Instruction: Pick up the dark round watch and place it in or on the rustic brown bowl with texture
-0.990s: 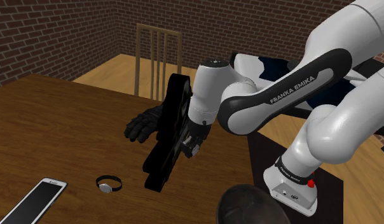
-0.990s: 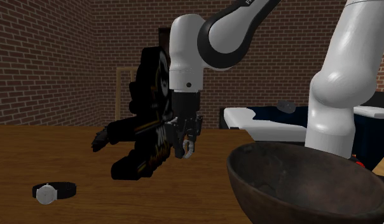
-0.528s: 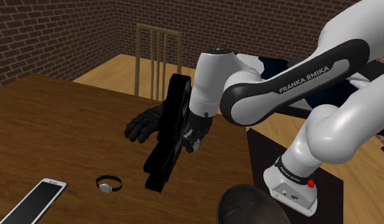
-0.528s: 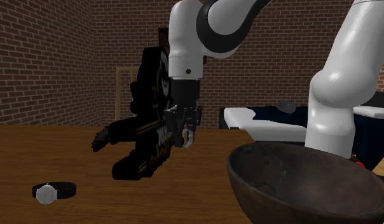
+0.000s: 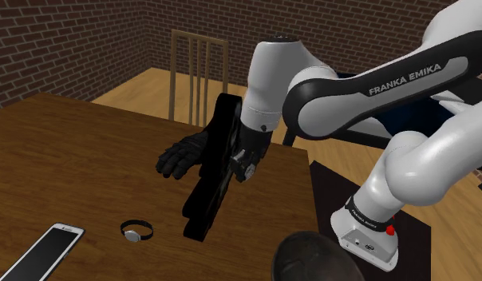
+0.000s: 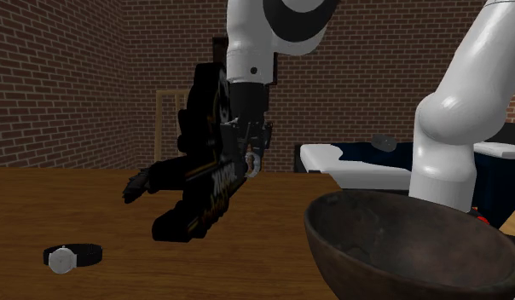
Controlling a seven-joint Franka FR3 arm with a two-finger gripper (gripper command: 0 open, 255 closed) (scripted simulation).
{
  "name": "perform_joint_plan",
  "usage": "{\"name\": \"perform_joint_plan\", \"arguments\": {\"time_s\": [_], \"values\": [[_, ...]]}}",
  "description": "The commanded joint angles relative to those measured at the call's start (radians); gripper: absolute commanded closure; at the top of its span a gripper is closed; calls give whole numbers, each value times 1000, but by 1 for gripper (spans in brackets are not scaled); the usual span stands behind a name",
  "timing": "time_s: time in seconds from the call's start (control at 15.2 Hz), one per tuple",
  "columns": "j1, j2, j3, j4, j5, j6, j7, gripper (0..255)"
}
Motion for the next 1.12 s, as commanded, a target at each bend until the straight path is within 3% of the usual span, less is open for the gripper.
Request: {"name": "perform_joint_plan", "arguments": {"time_s": [0.0, 1.06], "values": [[0, -13, -6, 19, -1, -33, 1, 255], [-1, -97, -57, 174, -17, -269, 2, 255]]}}
